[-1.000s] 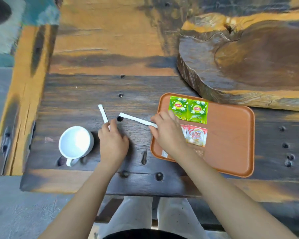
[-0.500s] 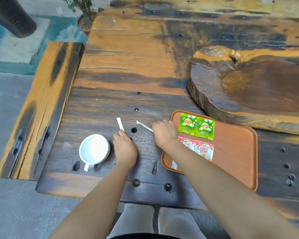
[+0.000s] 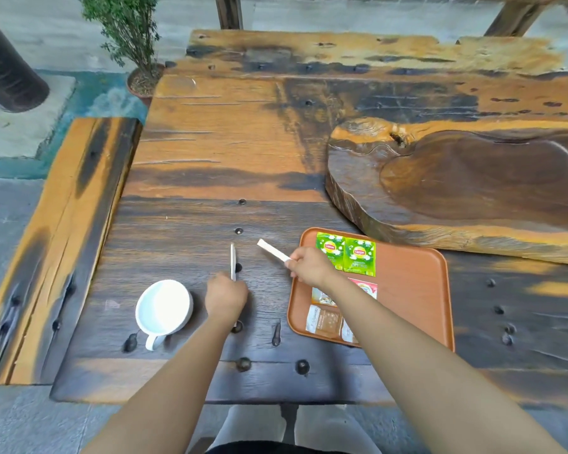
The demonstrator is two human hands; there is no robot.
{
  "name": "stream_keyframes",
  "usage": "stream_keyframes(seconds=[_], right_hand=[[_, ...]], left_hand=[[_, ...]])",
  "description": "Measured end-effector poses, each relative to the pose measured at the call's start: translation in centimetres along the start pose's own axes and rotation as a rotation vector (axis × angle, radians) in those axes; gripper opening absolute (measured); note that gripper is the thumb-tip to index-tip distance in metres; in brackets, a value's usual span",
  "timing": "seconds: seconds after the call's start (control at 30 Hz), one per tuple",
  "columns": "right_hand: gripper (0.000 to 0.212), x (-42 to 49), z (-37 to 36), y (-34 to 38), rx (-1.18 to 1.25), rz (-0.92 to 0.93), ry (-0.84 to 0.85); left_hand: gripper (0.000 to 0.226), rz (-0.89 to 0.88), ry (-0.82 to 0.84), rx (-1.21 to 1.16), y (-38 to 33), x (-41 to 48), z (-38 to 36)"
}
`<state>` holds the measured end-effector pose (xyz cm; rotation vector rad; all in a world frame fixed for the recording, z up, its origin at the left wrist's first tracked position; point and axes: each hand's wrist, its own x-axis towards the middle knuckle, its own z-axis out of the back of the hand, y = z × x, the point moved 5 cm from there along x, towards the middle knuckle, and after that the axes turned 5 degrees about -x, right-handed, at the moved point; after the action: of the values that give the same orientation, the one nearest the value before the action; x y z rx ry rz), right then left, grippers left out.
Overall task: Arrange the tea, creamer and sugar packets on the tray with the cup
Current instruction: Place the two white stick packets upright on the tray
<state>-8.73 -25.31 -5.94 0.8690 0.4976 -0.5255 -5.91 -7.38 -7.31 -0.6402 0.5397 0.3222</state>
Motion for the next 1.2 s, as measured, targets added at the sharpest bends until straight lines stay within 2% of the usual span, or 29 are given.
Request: stream_keyframes(seconds=[0.1,0.2,0.33,0.53,0.63,0.77,0.93,1.2], right_hand=[[0.028,-1.5,1.2,-0.5,0.161,-0.02,-0.025],[0.019,-3.4,2.9,-1.5,0.337,-0.035,-0.112],[0.015,-6.2,5.1,-4.4,0.539,-0.076,-0.212],[0.008,-9.5,6.7,-10.2,0.856,-0.178,-0.241],[0.013,-10.8,7.6,-13.1,0.952,-0.205,-0.278],[0.016,-12.7,8.5,-16.6,1.041,-0.267,-0.301],[0.008,-13.8,9.0,-19.9,1.043,-0.292,-0.298],[0.003,-13.6,10.5,-23.3,0.905,-0.337,-0.366]], left_hand=[[0.015,0.056,0.08,-0.356,-0.9,-1.1,-0.6],[0.023,0.162,0.229,-0.704,-2.6,-3.0,-1.4],[0.021,0.165,0.368,-0.823,-5.0,-5.2,-2.4],[0.023,0.134,0.567,-0.848,-7.1,-8.8,-6.3],[0.027,0.111,0.584,-0.798,-8.1,-10.4,-8.7],[0.015,0.134,0.543,-0.734,-8.9,-12.6,-11.5],[0.018,0.023,0.52,-0.603,-10.0,-14.9,-14.4],[0.027,0.0,0.461,-0.473,-11.3,-16.3,-18.8]])
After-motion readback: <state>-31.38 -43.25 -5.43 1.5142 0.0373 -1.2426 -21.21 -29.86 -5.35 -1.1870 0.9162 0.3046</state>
